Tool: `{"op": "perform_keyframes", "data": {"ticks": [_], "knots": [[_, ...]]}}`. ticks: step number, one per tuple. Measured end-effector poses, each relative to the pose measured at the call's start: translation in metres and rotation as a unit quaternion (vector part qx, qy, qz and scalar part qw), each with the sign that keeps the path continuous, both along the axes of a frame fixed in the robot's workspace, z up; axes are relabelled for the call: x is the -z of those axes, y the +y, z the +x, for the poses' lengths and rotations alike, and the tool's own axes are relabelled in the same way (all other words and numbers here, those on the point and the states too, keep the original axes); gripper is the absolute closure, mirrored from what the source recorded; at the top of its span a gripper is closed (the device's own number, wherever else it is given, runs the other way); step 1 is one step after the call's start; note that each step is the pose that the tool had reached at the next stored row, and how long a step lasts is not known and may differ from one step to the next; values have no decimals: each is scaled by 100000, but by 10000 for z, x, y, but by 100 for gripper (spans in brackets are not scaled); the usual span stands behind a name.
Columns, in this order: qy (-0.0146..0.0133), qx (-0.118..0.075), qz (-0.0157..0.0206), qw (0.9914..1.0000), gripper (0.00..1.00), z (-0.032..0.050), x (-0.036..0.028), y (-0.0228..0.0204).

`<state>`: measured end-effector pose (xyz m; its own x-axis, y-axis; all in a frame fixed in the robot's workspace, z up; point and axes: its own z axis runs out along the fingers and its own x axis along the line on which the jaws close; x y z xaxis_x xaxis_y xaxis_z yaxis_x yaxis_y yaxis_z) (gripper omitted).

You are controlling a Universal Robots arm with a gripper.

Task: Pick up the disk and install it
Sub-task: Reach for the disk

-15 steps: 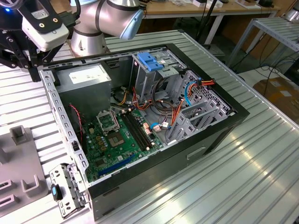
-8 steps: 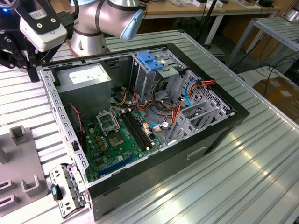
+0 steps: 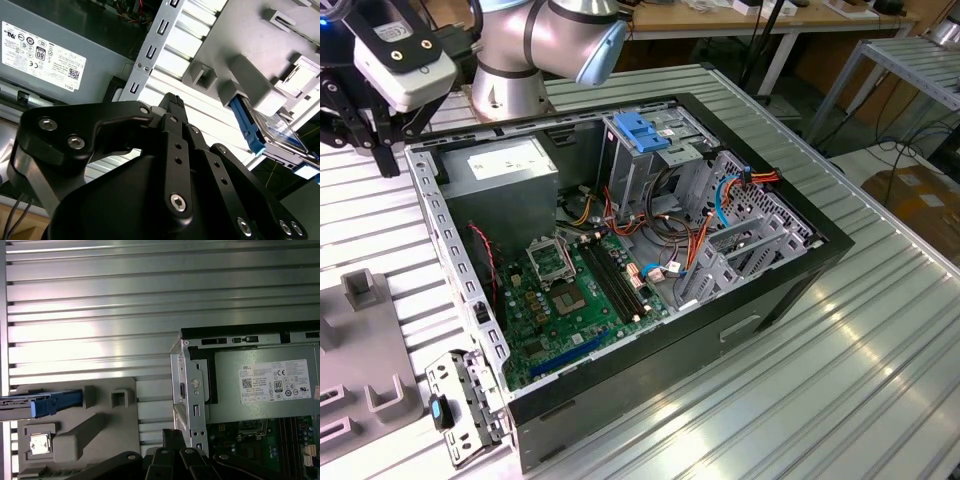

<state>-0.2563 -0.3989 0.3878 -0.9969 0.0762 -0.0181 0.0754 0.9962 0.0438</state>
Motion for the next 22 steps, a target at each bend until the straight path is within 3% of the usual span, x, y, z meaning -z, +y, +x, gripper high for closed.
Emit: {"op": "perform_keyframes", "data": {"ticks": [22], "knots": [[3, 2, 0, 100000, 89, -130, 2, 0]]}}
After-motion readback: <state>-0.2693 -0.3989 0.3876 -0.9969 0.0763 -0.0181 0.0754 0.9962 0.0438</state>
